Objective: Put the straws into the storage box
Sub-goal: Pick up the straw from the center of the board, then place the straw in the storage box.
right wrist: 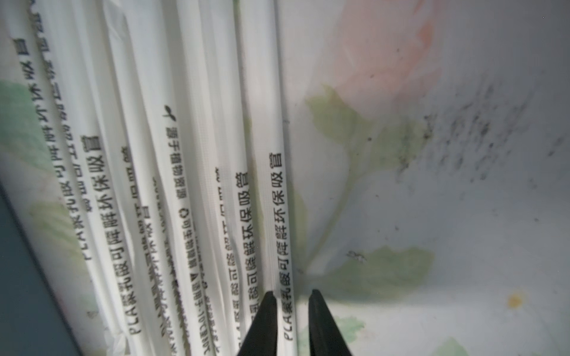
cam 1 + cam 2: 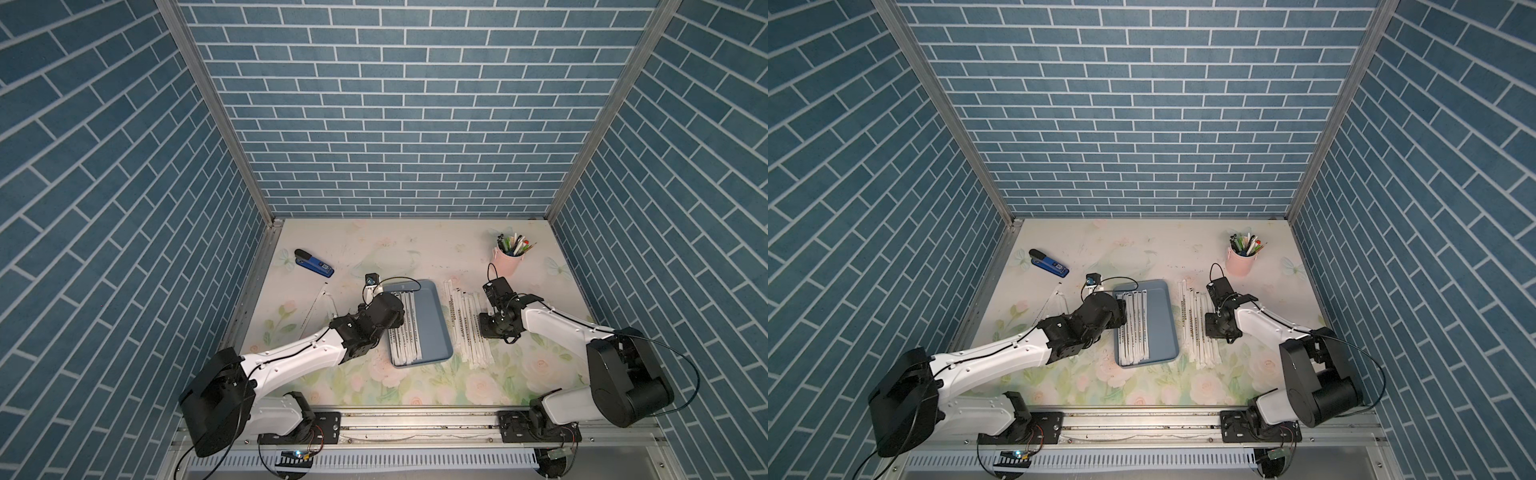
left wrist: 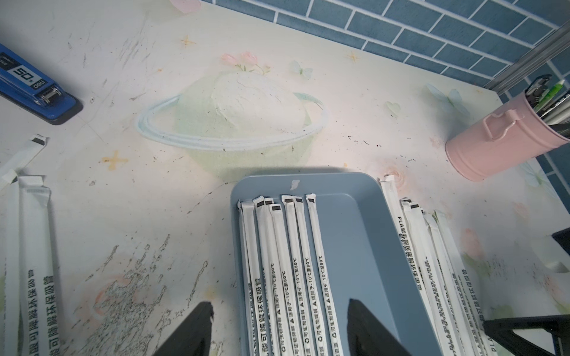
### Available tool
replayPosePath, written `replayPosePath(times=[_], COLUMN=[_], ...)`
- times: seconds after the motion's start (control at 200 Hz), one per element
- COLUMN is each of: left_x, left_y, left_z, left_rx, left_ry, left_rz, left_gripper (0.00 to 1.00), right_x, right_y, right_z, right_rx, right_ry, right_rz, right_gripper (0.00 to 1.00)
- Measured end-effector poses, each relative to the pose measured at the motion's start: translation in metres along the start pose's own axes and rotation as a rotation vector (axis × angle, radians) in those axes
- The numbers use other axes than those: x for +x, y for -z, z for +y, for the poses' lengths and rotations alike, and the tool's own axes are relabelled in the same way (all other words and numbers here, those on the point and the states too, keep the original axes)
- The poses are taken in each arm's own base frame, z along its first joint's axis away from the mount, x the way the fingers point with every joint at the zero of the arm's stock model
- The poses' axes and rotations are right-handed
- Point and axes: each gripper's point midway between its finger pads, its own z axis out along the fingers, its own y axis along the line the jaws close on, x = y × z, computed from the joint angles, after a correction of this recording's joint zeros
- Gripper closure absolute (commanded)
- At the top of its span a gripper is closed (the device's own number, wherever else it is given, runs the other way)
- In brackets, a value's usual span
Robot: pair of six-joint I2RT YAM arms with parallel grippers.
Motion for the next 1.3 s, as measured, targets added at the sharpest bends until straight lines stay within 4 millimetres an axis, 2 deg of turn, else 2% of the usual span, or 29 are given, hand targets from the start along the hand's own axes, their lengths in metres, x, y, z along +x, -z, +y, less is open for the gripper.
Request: replayPosePath(times=[0.385,0.49,0.605,0.71,0.85,0.94,0.995,1.14,1.295], left_x=[-0.004,-0.006,-0.009,-0.012,-0.015,-0.016,-0.019,-0.030,-0.028], left_y=[0.001,0.002,0.003,0.006,0.009,0.013,0.017,0.031,0.038], left_z=[-0.003,-0.003,-0.001,0.002,0.013,0.025,0.033,0.061,0.082], left_rx=[0.006,0.002,-0.008,-0.018,-0.060,-0.103,-0.124,-0.157,-0.184], left_ry=[0.001,0.001,0.004,0.011,0.034,0.051,0.065,0.135,0.169], left_rz=[-0.009,-0.017,-0.030,-0.042,-0.046,-0.044,-0.048,-0.081,-0.087], left_gripper=[0.28,0.28,0.28,0.28,0.29,0.29,0.29,0.29,0.29], right_x=[-0.005,-0.009,-0.023,-0.036,-0.037,-0.034,-0.030,-0.024,-0.012], right_y=[-0.004,0.006,0.027,0.048,0.071,0.078,0.076,0.058,0.032], right_z=[-0.004,-0.004,0.006,0.038,0.102,0.140,0.160,0.193,0.205], right_rx=[0.002,0.011,0.004,-0.044,-0.161,-0.239,-0.283,-0.335,-0.348], right_ry=[0.009,0.013,0.035,0.083,0.142,0.152,0.147,0.112,0.080], right_rz=[-0.021,-0.026,-0.075,-0.132,-0.185,-0.208,-0.213,-0.203,-0.170], right_gripper=[0.92,0.92,0.93,0.93,0.94,0.94,0.95,0.95,0.95])
